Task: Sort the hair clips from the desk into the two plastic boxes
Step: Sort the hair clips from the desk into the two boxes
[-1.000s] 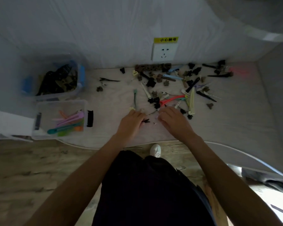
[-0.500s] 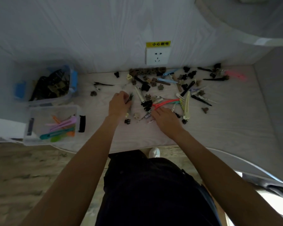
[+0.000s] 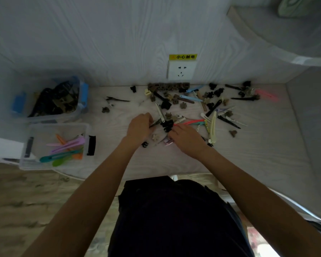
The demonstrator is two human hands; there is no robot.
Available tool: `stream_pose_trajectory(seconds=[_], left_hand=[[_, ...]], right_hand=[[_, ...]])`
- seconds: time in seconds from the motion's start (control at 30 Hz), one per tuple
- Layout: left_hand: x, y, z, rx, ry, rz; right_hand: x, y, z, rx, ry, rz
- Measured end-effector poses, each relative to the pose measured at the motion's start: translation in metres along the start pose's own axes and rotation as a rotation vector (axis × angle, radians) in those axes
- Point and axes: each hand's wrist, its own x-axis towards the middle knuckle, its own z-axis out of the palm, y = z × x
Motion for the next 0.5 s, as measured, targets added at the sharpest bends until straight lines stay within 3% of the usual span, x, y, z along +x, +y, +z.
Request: stream_pose_trajectory(seconds=[0.2,0.5], left_hand=[[-0.003,-0.002,0.001,0.05,0.028,0.039],[0.003,-0.003,-0.017,-0.093,0.126,-0.023]], right_hand=[[0.007,-0.001,-0.007,-0.12,-0.008,-0.189],[0.002,0.003,0.005,-0.067,0.002,-0.09]])
